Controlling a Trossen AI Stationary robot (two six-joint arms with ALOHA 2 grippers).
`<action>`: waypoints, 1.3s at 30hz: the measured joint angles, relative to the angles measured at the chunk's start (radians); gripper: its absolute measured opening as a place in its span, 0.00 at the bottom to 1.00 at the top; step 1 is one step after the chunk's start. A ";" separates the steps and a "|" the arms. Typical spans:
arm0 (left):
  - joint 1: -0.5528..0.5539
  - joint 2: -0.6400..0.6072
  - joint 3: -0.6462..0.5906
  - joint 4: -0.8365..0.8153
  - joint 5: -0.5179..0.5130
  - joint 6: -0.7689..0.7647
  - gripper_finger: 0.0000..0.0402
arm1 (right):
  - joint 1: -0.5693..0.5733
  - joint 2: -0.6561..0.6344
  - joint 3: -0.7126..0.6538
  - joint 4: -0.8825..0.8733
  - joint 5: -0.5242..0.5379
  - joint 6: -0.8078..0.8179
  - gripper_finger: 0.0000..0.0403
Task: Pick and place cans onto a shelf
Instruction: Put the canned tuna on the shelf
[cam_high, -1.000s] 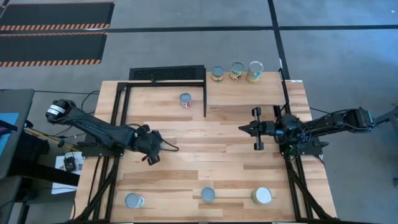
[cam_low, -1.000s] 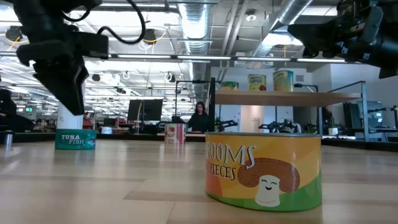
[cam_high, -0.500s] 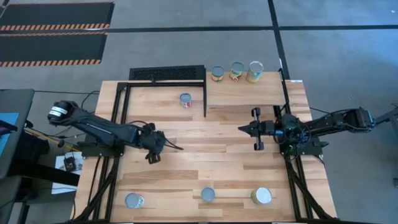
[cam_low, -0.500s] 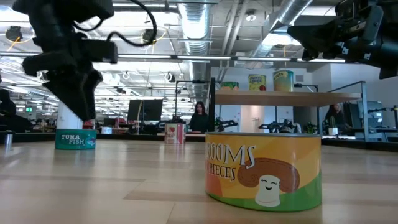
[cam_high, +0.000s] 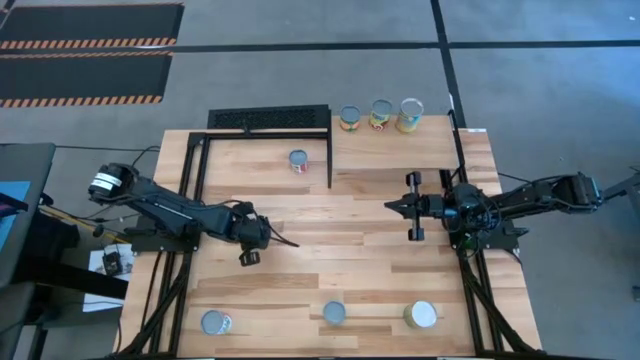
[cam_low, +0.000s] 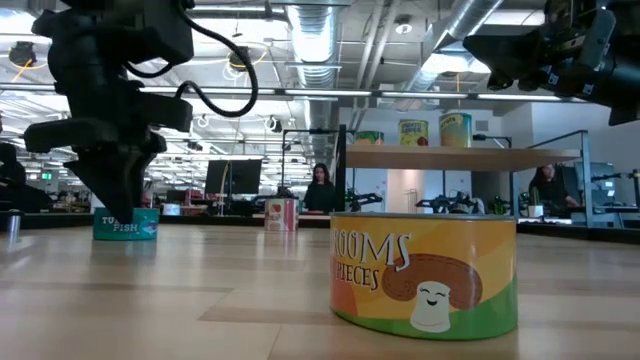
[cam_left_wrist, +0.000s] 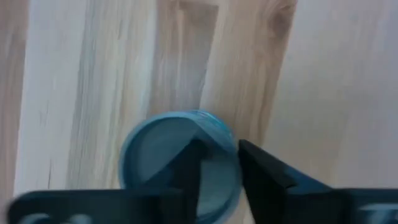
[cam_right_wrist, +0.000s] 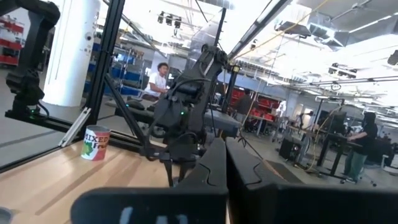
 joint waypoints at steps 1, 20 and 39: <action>0.000 0.001 0.003 0.005 -0.001 0.016 0.13 | 0.000 0.000 0.000 0.000 0.000 0.000 0.01; 0.155 0.309 0.337 0.573 0.241 0.436 0.00 | 0.000 0.000 0.031 -0.044 0.002 0.006 0.01; 0.211 0.532 0.564 0.565 0.307 0.518 0.03 | 0.000 0.000 0.032 -0.102 0.051 0.009 0.01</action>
